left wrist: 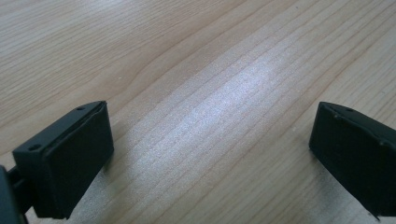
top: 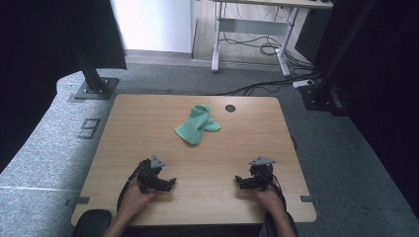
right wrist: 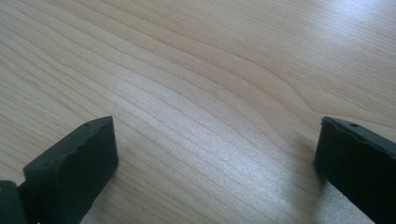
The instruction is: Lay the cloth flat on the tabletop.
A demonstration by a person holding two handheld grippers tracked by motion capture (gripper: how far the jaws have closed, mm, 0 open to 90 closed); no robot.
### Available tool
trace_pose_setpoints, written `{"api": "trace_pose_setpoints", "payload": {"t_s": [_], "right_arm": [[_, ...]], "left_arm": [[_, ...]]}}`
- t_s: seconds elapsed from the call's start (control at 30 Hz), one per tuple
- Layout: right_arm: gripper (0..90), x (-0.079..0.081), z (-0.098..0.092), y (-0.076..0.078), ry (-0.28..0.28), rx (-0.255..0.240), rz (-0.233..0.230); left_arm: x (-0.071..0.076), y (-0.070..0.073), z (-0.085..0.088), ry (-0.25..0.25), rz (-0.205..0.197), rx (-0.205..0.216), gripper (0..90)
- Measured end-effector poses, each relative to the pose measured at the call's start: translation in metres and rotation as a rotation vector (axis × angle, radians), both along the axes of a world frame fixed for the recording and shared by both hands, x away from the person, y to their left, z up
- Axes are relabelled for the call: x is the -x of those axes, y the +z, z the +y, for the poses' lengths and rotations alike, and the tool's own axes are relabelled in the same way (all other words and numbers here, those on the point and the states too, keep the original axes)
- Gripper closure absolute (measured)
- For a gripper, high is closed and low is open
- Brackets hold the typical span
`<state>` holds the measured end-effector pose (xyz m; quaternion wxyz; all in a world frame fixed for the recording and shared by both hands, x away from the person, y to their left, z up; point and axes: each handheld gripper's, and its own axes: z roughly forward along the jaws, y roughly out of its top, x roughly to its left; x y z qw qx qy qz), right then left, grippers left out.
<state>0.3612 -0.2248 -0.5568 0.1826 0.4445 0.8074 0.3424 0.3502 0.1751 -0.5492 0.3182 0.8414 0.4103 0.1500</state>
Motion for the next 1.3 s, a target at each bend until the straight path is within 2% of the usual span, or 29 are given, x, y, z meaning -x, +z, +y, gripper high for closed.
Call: {"api": "trace_pose_setpoints", "payload": {"t_s": [0.33, 0.43, 0.53, 0.7, 0.8, 0.83, 0.87, 0.93, 1.03, 1.07, 1.13, 1.23, 1.3], "right_arm": [[0.0, 0.001, 0.001, 0.0, 0.011, 0.001, -0.002], [0.0, 0.001, 0.001, 0.0, 0.013, 0.001, -0.002], [0.0, 0.001, 0.001, 0.0, 0.014, 0.0, -0.001], [0.0, 0.001, 0.001, 0.0, 0.014, 0.0, -0.001], [0.0, 0.001, 0.001, 0.0, 0.014, 0.0, -0.001], [0.0, 0.001, 0.001, 0.0, 0.014, 0.0, -0.002], [0.0, 0.001, 0.001, 0.0, 0.014, 0.0, -0.002], [0.0, 0.001, 0.001, 0.0, 0.014, 0.001, -0.002], [0.0, 0.001, 0.001, 0.0, 0.014, 0.0, -0.002], [0.0, 0.001, 0.001, 0.0, 0.014, 0.0, -0.002], [0.0, 0.001, 0.001, 0.0, 0.014, 0.0, -0.002], [0.0, 0.001, 0.001, 0.0, 0.014, 0.0, -0.002], [0.0, 0.001, 0.001, 0.0, 0.014, 0.001, -0.001]], "left_arm": [[-0.004, 0.0, 0.0, -0.012, 0.0, -0.002, 0.0], [-0.008, 0.0, 0.001, -0.029, 0.001, -0.003, 0.0], [-0.013, 0.0, -0.003, -0.019, 0.003, -0.004, 0.0], [-0.021, 0.005, -0.005, -0.057, 0.047, -0.039, 0.0], [-0.022, 0.006, -0.006, -0.063, 0.06, -0.049, 0.0], [-0.023, 0.006, -0.006, -0.09, 0.064, -0.055, 0.0], [-0.023, 0.006, -0.006, -0.09, 0.064, -0.055, 0.0], [-0.023, 0.007, -0.006, -0.12, 0.068, -0.052, 0.0], [-0.023, 0.009, -0.004, -0.147, 0.107, -0.003, 0.0], [-0.023, 0.009, -0.004, -0.147, 0.107, -0.003, 0.0], [-0.024, 0.01, -0.003, -0.155, 0.129, 0.048, 0.4], [-0.025, 0.012, -0.002, -0.178, 0.143, 0.091, 2.4], [-0.025, 0.014, -0.003, -0.181, 0.136, 0.096, 1.6]]}}
